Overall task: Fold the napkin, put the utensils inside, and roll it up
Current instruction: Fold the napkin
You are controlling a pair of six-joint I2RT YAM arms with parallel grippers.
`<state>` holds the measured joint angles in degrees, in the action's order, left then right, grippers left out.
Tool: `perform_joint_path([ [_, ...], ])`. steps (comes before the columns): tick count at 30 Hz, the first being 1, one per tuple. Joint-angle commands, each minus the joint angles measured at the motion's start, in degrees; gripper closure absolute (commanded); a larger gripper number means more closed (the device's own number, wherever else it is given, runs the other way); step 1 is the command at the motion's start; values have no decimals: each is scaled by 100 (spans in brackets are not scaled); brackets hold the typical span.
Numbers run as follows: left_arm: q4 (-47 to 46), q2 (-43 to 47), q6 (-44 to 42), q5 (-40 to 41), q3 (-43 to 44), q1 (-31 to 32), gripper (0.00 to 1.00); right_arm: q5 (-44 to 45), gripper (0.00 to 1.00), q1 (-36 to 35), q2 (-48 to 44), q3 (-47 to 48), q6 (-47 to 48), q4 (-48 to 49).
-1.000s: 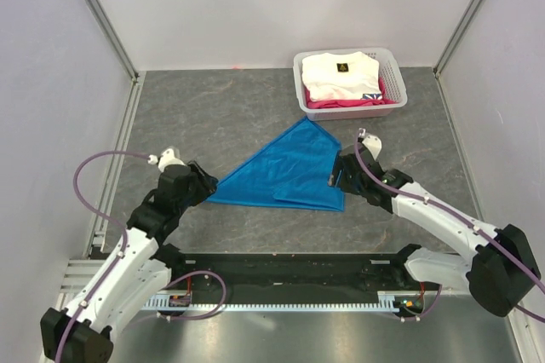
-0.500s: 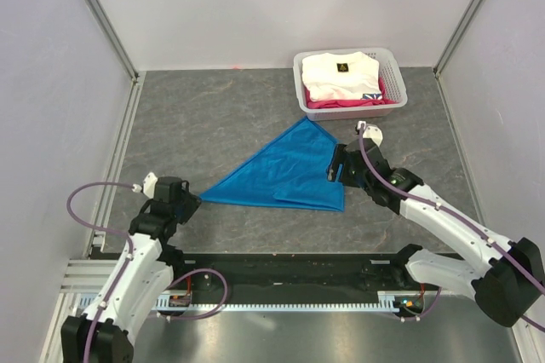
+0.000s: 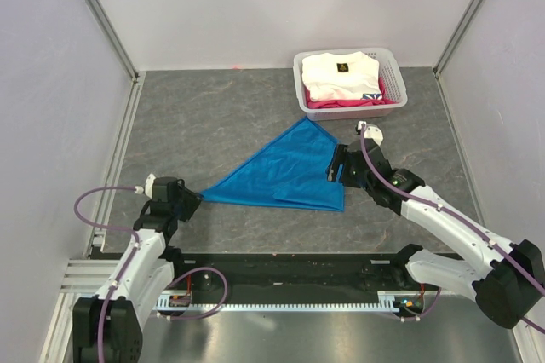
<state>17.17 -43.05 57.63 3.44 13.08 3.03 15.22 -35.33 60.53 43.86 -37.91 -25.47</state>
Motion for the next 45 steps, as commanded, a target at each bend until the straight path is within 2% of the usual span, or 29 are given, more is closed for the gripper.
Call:
perform_joint_path([
  [1,-547,-81,-15,-221,-165,-136,56,-19,23,26,-94,-44,-50,78],
  [8,-794,-222,-50,-318,-306,-267,60,-98,23,26,-68,-52,-50,104],
  [17,-961,-433,-120,-327,-429,-478,77,-186,22,26,-33,-88,-58,148],
  [20,-1031,-415,-129,-327,-464,-487,85,-178,23,26,-33,-114,-58,157],
  [21,-1084,-406,-137,-327,-499,-487,93,-186,23,35,-24,-132,-50,148],
  [23,-1110,-345,-155,-327,-517,-487,98,-186,22,35,-15,-140,-59,148],
  [27,-1303,-126,-348,-703,-578,-487,98,-134,22,26,-15,-184,-67,148],
  [31,-1960,279,-865,-1319,-684,-478,98,-125,23,35,37,-219,-67,148],
  [37,-2130,675,-1596,-2013,-447,-470,98,-107,22,26,160,-228,-85,166],
  [45,-3007,684,-1570,-2892,-385,-364,98,-151,22,26,213,-211,-120,227],
])
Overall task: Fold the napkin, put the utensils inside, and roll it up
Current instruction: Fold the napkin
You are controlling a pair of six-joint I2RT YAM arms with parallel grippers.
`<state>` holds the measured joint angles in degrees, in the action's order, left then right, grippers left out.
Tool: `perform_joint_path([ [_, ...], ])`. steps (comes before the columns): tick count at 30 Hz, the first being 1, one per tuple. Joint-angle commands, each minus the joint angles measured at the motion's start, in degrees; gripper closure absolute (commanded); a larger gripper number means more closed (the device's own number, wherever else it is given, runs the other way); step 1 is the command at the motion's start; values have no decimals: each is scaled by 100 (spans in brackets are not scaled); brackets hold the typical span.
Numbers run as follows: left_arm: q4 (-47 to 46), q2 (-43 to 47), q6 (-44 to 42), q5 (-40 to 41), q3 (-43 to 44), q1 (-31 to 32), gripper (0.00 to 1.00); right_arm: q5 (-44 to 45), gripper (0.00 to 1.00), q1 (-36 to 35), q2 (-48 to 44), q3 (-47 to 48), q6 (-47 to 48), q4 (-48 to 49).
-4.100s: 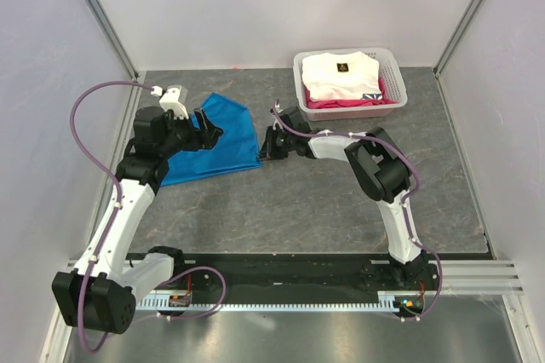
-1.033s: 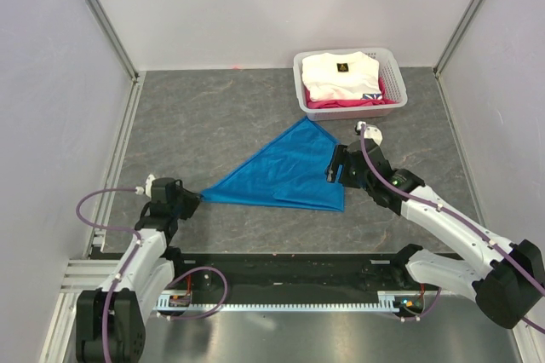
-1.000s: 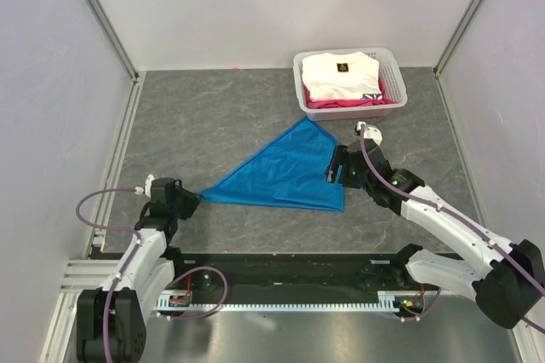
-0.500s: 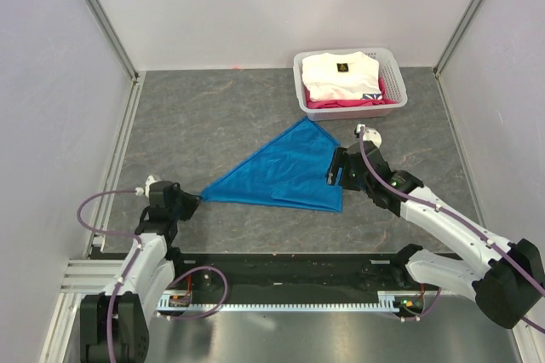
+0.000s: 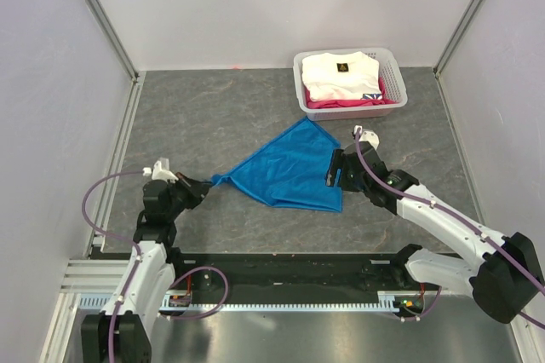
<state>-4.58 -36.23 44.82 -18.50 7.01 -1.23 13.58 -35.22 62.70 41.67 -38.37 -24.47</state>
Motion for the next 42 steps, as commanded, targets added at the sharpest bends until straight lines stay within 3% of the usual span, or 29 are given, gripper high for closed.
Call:
perform_joint_path([
  [1,-921,-24,-281,-760,231,236,98,4,22,15,-3,8,-83,127],
  [11,-1010,-692,-746,-226,924,1704,98,-14,22,24,-38,-27,-100,118],
  [17,-151,-798,-843,1292,1294,1723,98,-23,22,15,-170,-45,-101,91],
  [23,842,-991,-817,2305,1558,1714,98,-153,22,15,-144,-71,-48,82],
  [31,1881,-649,-202,2886,1366,1600,98,-918,25,-169,225,-107,-74,882],
  [42,2523,177,194,3142,943,1398,98,-901,27,-1698,1929,841,-223,1910],
])
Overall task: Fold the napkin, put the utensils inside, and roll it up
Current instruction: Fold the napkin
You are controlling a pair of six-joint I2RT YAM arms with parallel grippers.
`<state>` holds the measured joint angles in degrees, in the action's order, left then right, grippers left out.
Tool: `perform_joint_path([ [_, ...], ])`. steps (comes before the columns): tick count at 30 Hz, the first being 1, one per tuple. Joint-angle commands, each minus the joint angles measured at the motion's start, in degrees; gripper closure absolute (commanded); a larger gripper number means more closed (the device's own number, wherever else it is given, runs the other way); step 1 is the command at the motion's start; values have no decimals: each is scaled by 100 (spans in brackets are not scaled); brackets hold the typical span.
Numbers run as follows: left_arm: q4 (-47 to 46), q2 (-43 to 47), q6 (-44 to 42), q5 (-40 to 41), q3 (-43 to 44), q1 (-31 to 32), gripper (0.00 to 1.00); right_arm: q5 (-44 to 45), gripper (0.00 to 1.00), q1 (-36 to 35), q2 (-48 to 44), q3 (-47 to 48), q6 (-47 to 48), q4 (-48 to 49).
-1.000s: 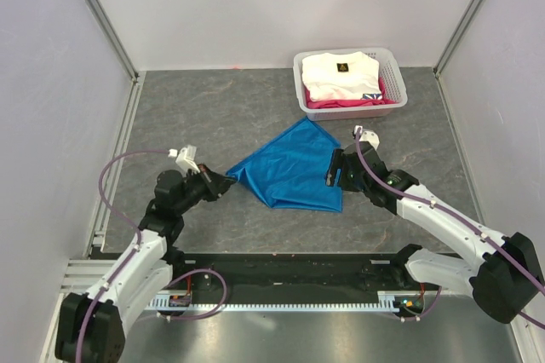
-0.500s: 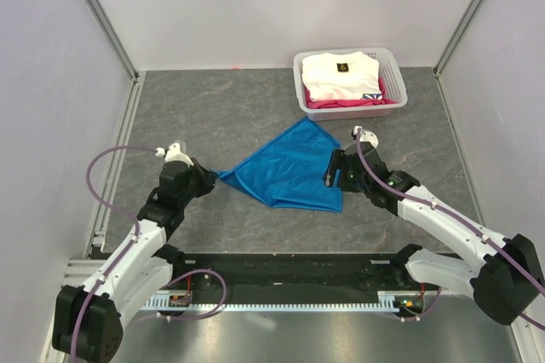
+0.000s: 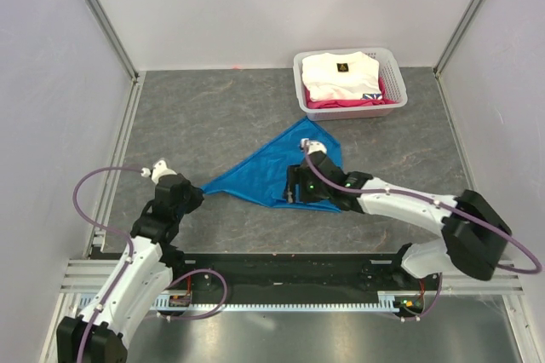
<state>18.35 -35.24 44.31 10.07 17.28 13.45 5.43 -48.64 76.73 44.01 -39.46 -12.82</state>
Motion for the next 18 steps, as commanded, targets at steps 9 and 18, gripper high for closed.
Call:
perform_joint_path([
  [9,345,158,174,312,-137,-115,98,-526,28,-998,1976,1689,-175,1808],
  [18,301,176,130,259,-154,-124,98,-1298,28,-1191,3146,2331,-378,2951],
])
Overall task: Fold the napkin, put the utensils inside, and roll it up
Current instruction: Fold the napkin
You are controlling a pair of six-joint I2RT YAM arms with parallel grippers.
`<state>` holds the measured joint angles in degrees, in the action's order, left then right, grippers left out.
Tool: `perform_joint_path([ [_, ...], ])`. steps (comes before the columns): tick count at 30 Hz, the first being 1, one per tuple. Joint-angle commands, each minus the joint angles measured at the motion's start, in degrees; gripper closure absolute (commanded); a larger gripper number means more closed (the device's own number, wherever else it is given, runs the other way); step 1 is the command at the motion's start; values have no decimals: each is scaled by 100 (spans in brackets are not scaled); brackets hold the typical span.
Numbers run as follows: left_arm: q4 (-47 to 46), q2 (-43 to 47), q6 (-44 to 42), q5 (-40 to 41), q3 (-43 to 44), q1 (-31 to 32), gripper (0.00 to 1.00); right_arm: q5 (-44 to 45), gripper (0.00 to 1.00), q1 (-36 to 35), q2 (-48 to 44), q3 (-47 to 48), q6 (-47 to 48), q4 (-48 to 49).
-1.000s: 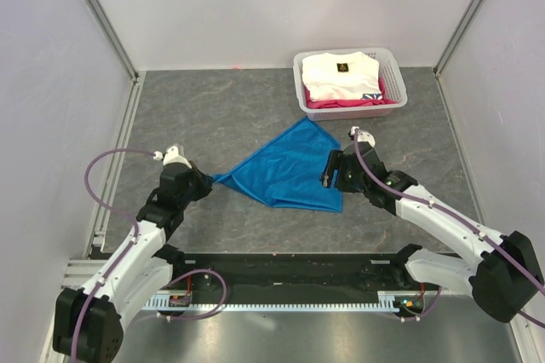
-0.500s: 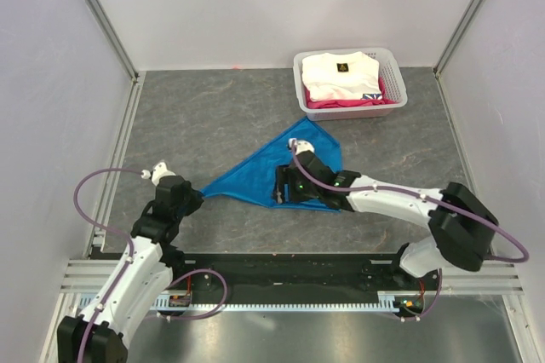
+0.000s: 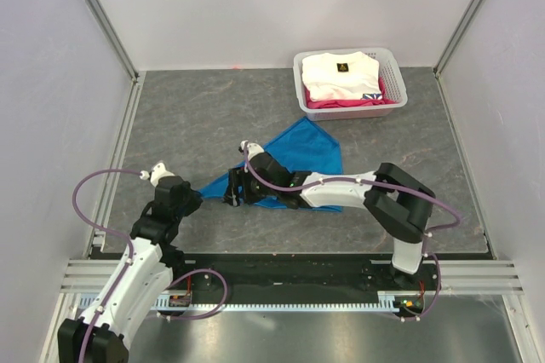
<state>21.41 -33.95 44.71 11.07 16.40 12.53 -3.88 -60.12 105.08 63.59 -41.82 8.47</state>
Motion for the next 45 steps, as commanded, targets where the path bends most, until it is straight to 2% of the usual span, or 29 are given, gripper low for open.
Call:
perform_joint_path([
  [1,-14,47,73,159,-67,-41,98,-368,28,-44,381,417,-159,849],
  [12,-58,117,38,97,-102,-41,98,-526,28,-123,979,444,-151,1016],
  [21,-111,266,-41,62,-146,-41,98,-737,28,-132,734,487,-63,990],
  [29,-111,363,-41,27,-181,-41,98,-245,28,-114,382,637,254,647],
  [40,-137,433,-68,-61,-199,-41,98,-464,27,-9,1164,1190,157,902],
  [45,-128,486,-68,-79,-199,-41,98,-570,28,-9,1410,1165,78,972],
])
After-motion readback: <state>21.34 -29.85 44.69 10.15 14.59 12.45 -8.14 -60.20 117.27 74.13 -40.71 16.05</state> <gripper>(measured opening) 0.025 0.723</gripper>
